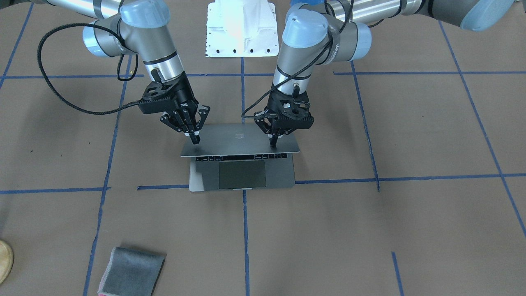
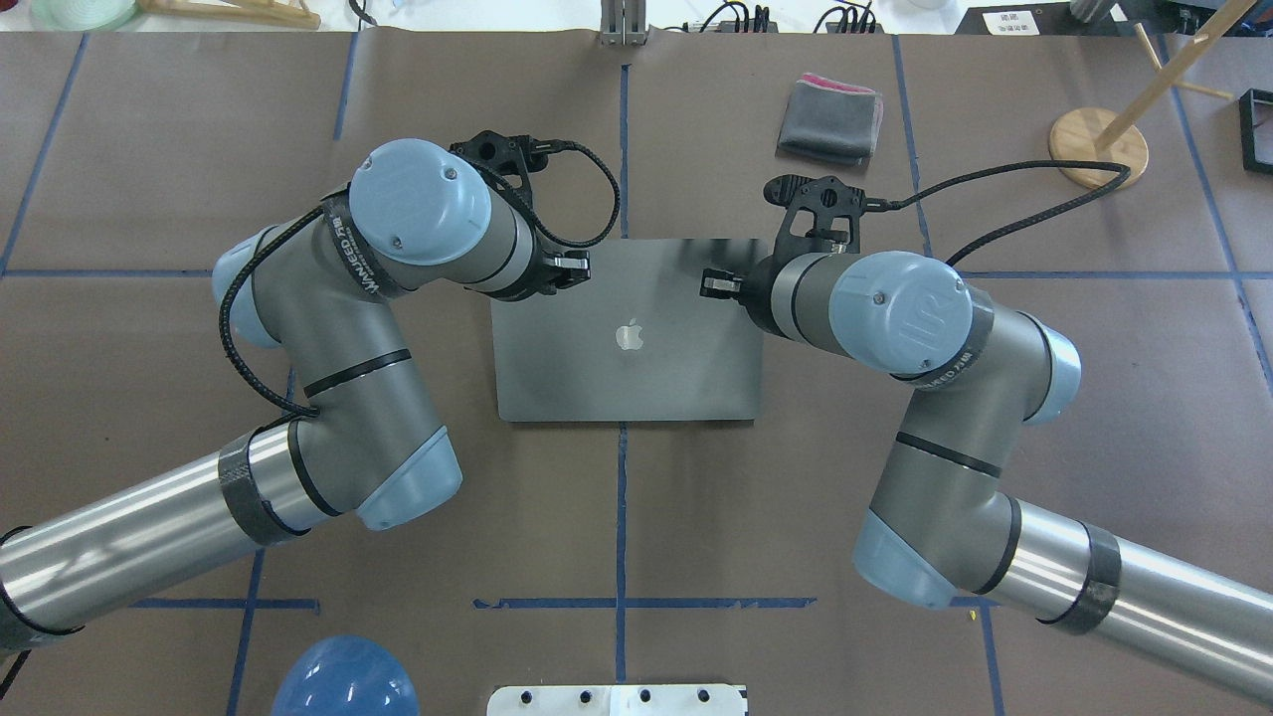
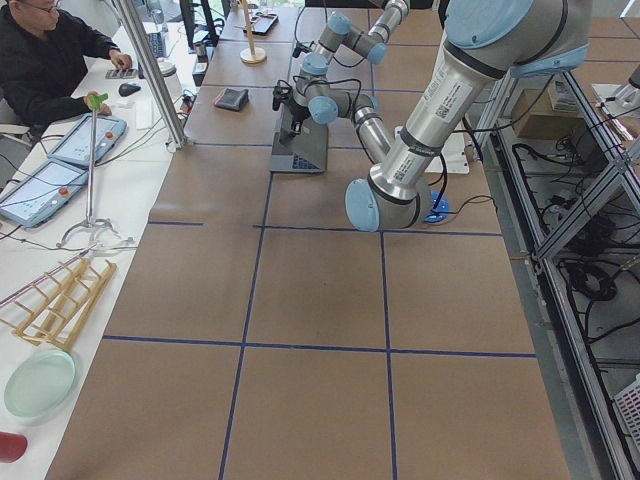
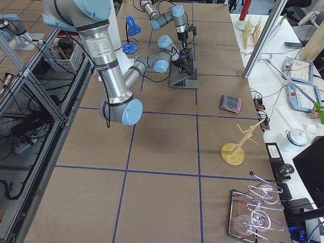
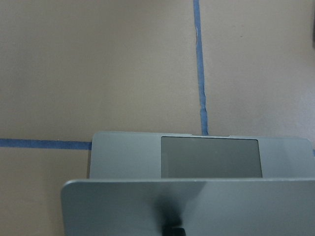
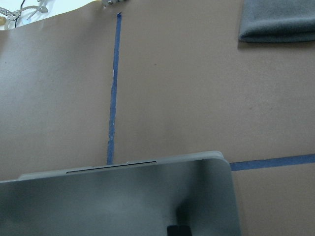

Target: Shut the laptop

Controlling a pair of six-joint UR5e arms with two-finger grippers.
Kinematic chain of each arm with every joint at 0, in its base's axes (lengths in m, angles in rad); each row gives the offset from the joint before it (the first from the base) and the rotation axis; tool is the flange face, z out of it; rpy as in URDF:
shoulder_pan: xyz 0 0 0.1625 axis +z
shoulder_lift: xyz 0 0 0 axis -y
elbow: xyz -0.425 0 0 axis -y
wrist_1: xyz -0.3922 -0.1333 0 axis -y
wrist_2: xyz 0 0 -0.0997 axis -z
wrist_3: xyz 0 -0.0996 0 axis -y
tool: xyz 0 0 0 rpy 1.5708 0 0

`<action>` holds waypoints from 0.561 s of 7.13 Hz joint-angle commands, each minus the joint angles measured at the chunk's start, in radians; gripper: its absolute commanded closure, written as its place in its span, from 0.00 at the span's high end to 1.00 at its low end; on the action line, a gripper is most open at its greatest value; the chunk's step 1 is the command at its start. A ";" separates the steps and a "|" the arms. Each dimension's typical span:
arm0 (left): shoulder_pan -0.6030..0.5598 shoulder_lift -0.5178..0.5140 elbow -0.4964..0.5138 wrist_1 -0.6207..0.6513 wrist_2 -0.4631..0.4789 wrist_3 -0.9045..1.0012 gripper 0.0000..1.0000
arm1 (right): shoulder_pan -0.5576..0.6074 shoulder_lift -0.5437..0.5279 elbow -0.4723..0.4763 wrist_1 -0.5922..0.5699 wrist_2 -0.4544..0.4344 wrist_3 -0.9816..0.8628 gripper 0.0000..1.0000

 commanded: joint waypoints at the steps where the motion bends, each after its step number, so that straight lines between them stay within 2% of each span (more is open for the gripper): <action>1: -0.012 -0.028 0.062 -0.005 -0.034 0.001 0.00 | 0.011 0.076 -0.119 0.004 0.033 -0.003 0.00; 2: -0.012 -0.036 0.100 -0.049 -0.035 -0.001 0.00 | 0.022 0.086 -0.141 0.005 0.051 -0.003 0.00; 4: -0.014 -0.043 0.218 -0.146 -0.042 -0.001 0.00 | 0.091 0.087 -0.122 0.007 0.151 -0.026 0.00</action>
